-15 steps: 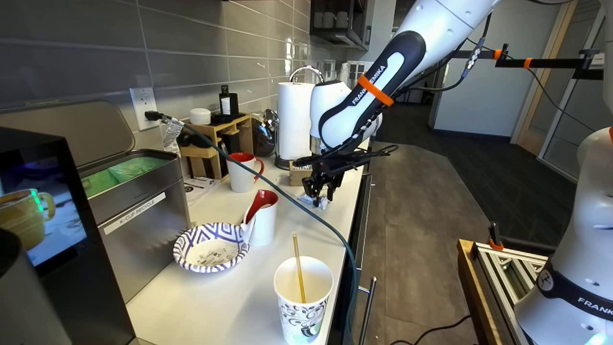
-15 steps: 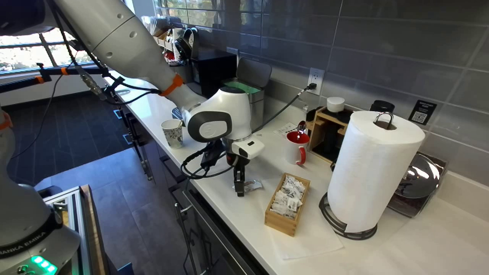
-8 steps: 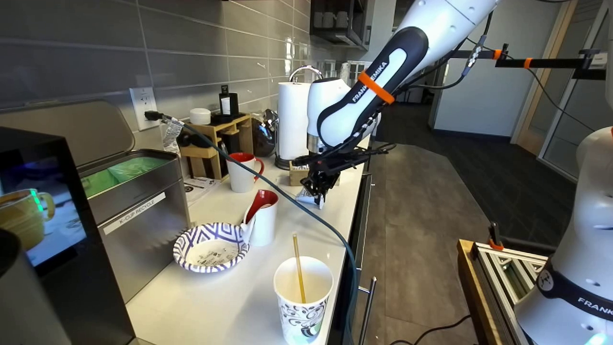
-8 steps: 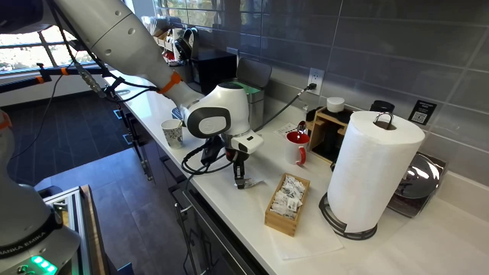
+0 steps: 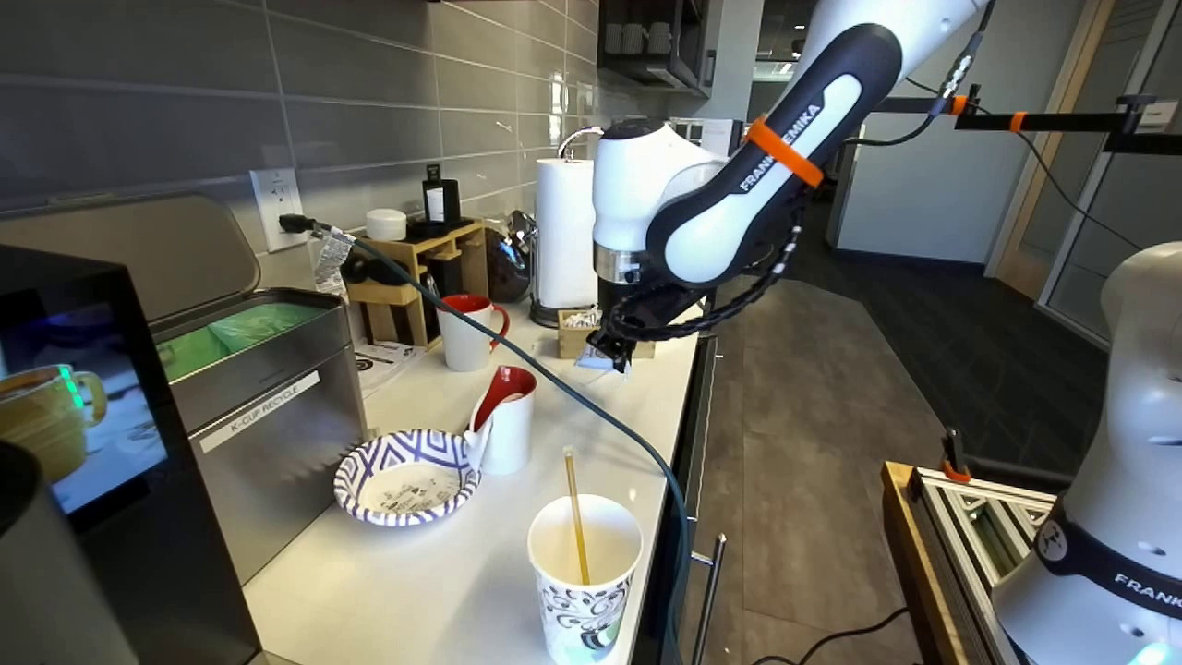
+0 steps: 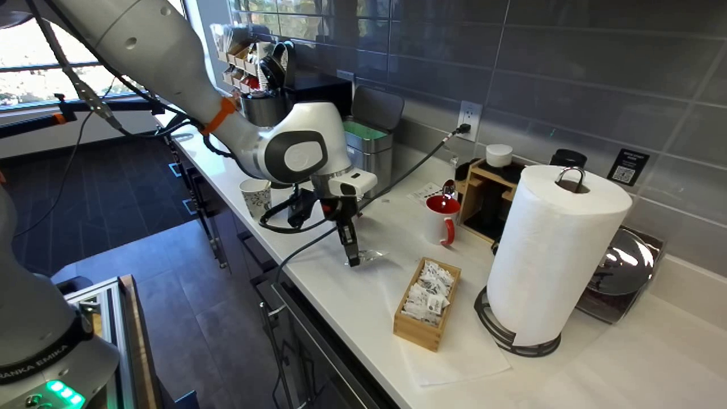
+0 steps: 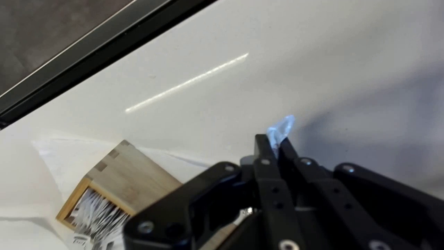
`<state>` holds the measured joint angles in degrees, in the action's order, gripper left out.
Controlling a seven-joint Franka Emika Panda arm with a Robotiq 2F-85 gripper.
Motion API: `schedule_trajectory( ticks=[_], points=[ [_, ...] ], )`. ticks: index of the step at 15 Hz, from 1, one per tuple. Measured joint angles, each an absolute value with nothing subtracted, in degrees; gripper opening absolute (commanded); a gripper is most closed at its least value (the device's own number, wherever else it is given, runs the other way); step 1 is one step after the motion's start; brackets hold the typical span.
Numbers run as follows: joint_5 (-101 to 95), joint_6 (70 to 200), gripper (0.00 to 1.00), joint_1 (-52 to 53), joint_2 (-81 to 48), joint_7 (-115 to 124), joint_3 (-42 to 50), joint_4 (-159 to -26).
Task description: Put the sauce packet on the blue and white plate
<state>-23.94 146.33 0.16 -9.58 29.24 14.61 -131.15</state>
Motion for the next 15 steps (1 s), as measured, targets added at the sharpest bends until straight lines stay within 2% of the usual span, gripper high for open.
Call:
schedule_trajectory(
  ticks=[8, 15],
  points=[
    [-48.3, 141.4, 0.02, -2.0, 3.6, 32.2, 11.9, -134.1],
    [-42.6, 143.3, 0.02, -4.2, 5.2, 7.9, 10.3, -129.1]
  ],
)
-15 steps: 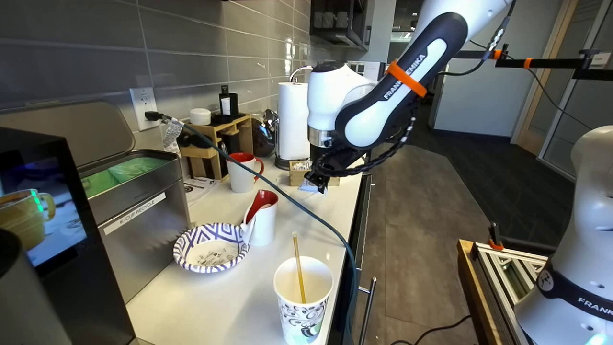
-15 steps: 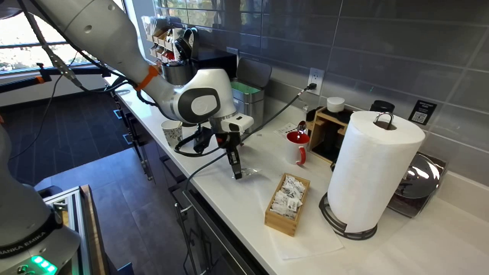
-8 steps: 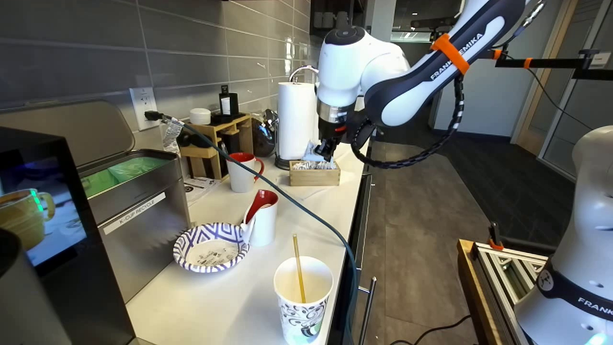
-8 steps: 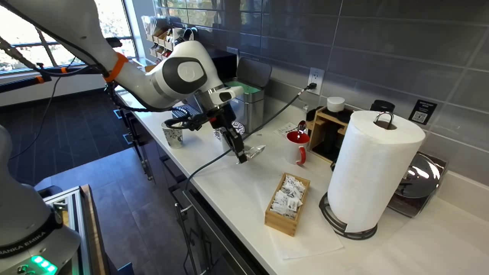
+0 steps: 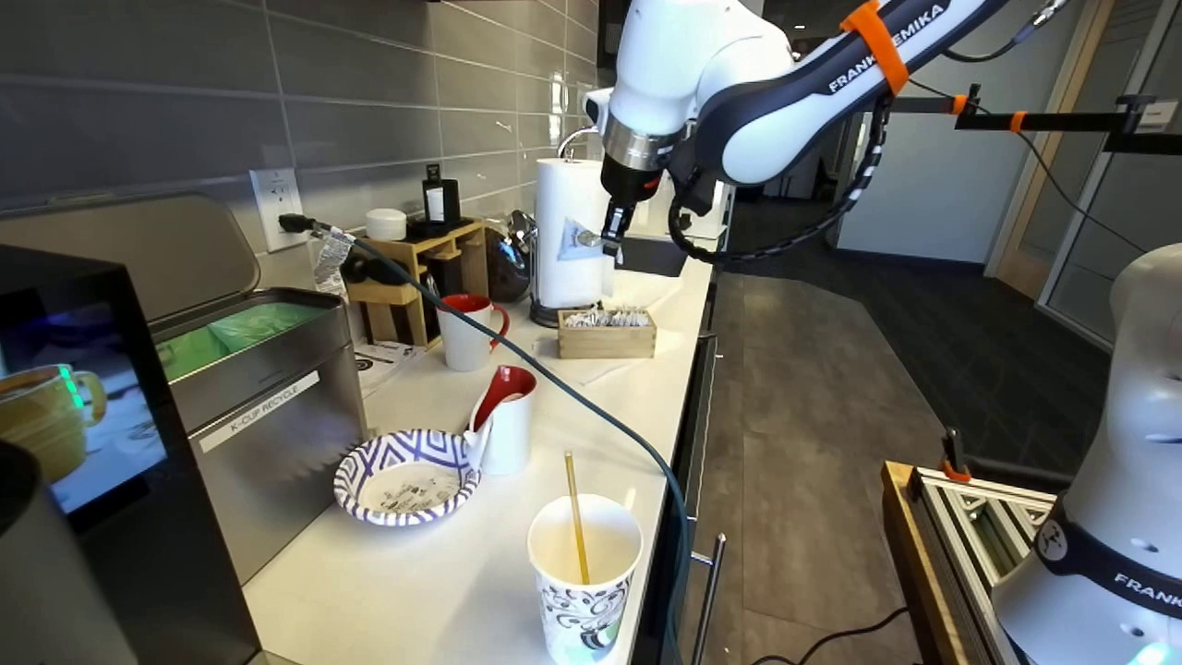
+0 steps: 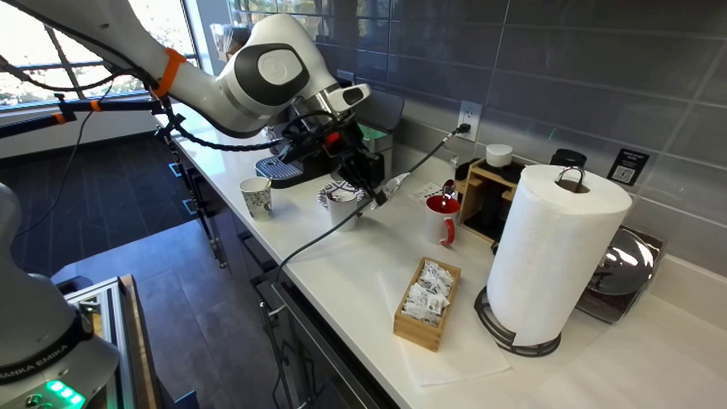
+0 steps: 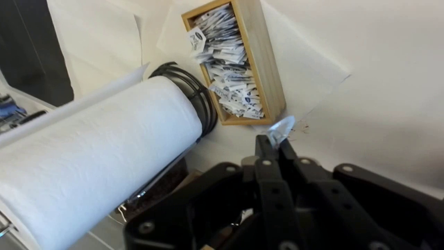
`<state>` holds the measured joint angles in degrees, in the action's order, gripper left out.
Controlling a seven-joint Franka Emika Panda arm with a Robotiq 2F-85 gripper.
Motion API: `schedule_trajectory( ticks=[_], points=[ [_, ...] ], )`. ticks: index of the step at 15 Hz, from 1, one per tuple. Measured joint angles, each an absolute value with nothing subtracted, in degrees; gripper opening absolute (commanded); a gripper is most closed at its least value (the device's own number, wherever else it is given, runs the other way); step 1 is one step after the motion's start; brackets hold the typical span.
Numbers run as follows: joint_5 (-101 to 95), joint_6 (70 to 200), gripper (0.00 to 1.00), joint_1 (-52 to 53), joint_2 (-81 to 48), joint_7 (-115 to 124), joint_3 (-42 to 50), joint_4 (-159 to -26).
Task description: Put the sauce packet on the blue and white plate
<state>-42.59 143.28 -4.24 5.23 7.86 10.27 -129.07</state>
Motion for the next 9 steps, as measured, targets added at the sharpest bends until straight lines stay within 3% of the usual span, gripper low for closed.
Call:
schedule_trajectory(
  ticks=[5, 6, 8, 9],
  points=[
    [-29.7, 143.3, 0.02, -4.1, -2.4, -13.6, 7.8, -120.3],
    [-27.7, 142.3, 0.07, -4.1, -4.2, -17.6, 7.3, -118.2],
    [-27.2, 142.1, 0.07, -4.1, -5.5, -18.2, 7.1, -116.9],
    [-27.3, 142.1, 0.02, -4.2, -5.4, -18.2, 7.1, -117.0]
  ],
)
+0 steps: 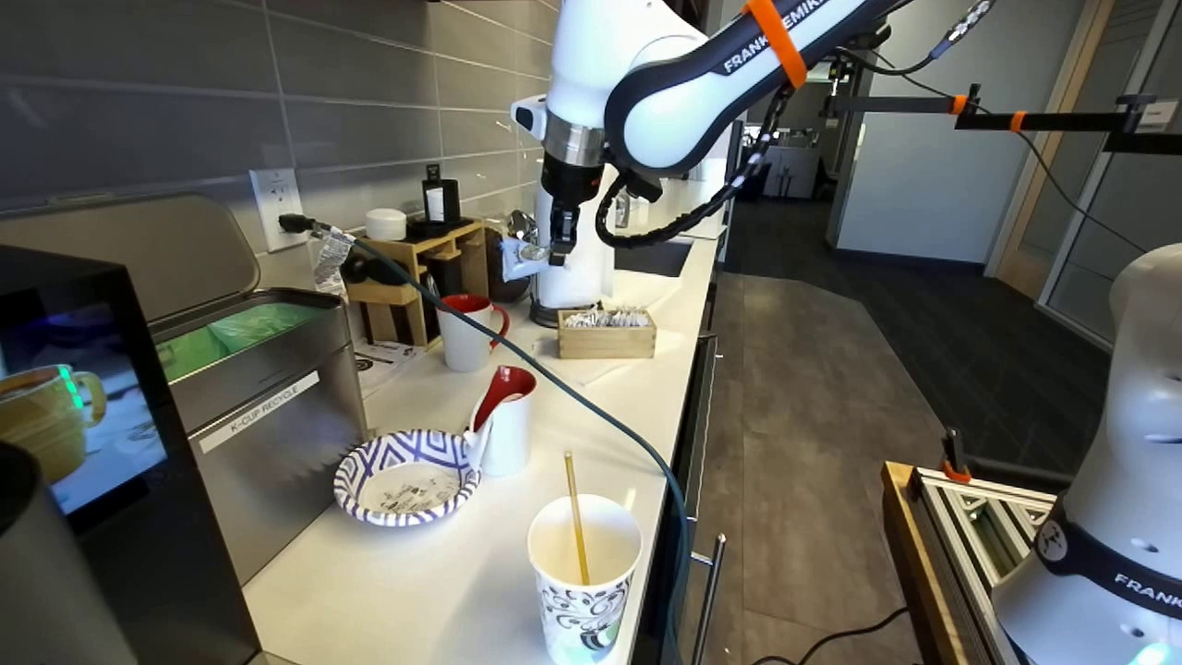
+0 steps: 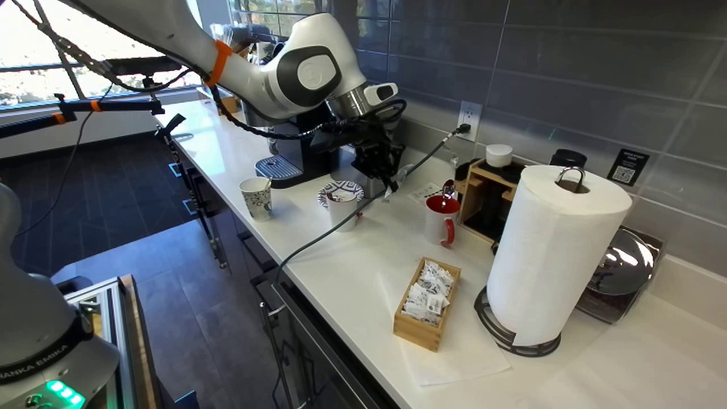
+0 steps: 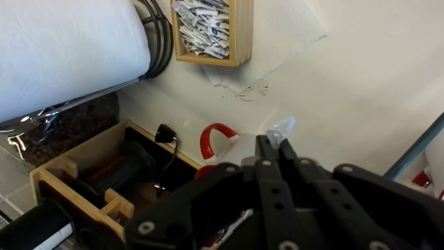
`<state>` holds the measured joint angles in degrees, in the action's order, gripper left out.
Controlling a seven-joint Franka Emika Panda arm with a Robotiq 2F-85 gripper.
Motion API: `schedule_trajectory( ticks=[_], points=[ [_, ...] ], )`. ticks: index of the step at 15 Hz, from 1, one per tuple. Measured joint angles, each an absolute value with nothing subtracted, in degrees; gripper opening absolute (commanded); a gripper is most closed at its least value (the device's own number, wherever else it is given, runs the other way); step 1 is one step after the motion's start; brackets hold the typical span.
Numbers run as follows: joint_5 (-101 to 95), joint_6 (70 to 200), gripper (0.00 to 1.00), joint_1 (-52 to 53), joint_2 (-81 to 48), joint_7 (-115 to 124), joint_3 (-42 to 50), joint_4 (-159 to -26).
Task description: Put the sauce packet on the blue and white plate
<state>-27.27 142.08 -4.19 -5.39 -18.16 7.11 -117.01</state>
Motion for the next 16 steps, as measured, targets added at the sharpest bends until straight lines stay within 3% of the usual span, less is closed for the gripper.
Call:
schedule_trajectory(
  ticks=[10, 16],
  points=[
    [-35.5, 141.6, 0.02, -1.5, -7.7, -20.7, 3.2, -110.0],
    [-25.9, 146.2, 0.02, -1.5, -13.1, -40.4, -1.3, -104.1]
  ],
)
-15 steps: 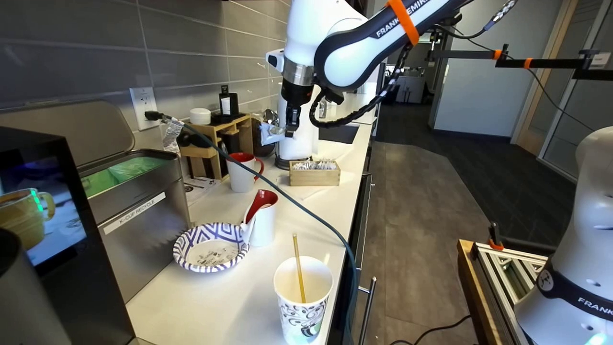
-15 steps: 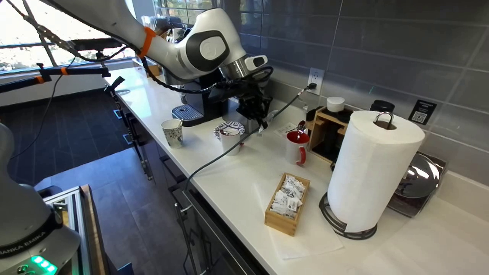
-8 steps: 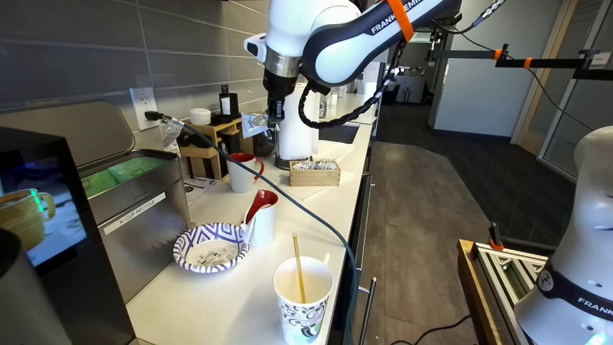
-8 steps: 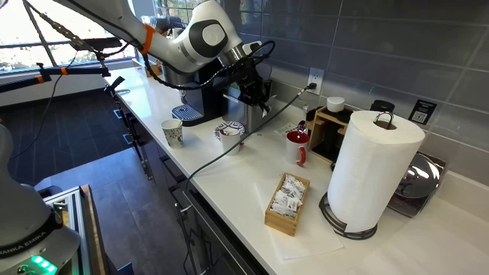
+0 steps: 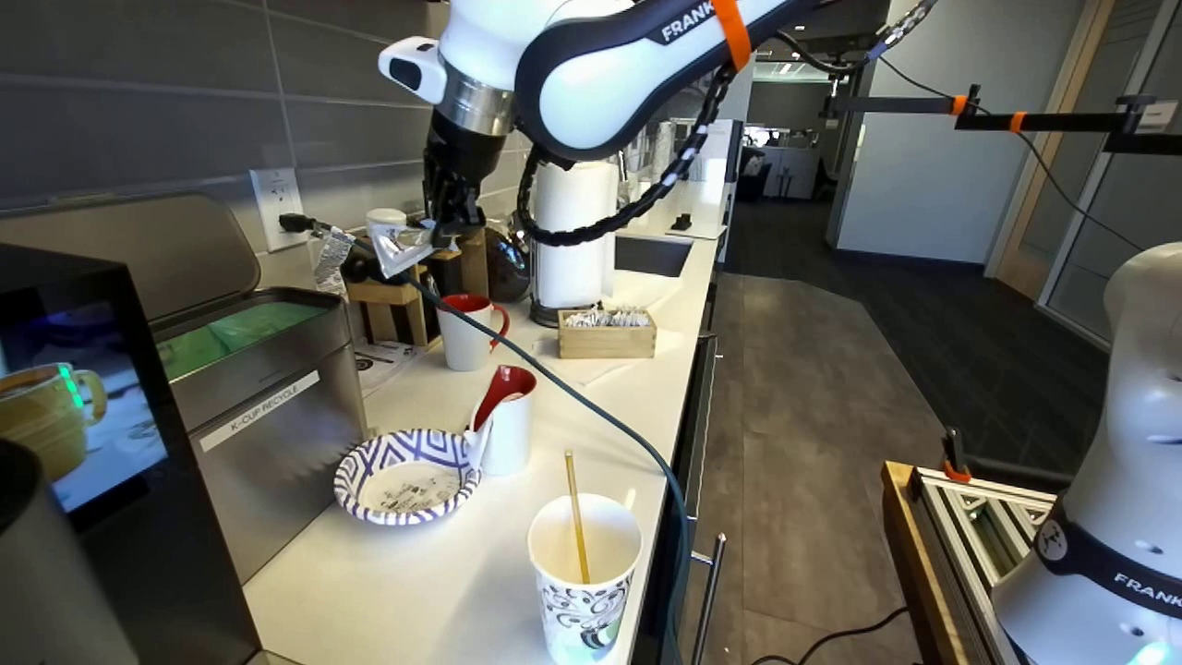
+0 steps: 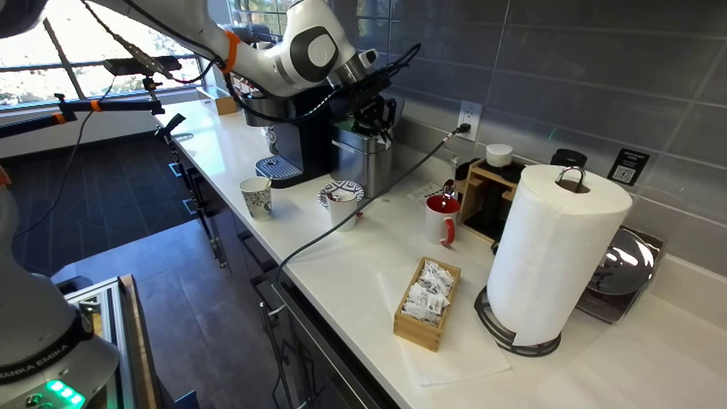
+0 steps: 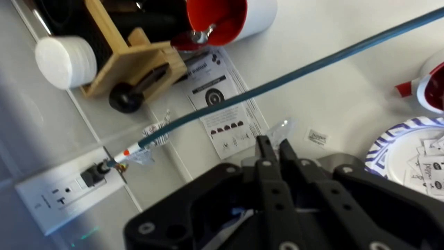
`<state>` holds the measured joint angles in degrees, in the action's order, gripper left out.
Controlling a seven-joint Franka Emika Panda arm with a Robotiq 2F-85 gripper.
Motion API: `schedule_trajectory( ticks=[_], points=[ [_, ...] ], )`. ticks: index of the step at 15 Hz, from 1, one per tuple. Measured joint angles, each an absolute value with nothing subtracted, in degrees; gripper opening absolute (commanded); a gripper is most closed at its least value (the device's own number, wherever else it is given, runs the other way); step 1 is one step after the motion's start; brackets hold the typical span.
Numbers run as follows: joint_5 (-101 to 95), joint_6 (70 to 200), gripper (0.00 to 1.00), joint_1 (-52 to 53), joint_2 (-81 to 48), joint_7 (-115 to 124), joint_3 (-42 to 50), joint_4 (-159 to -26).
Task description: Put the sauce packet on the blue and white plate
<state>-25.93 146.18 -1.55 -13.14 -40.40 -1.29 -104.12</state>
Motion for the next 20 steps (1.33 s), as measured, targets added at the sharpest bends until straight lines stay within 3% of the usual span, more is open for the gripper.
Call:
schedule_trajectory(
  ticks=[6, 13, 14, 20],
  points=[
    [-7.5, 145.6, 0.02, -8.5, -22.0, -65.0, -11.0, -97.9],
    [-3.9, 131.0, 0.02, -8.1, -24.1, -74.4, -10.4, -95.1],
    [-3.9, 129.7, 0.07, -7.7, -24.3, -74.8, -10.2, -94.7],
    [-3.9, 129.5, 0.02, -6.6, -24.4, -75.1, -9.0, -94.5]
  ],
)
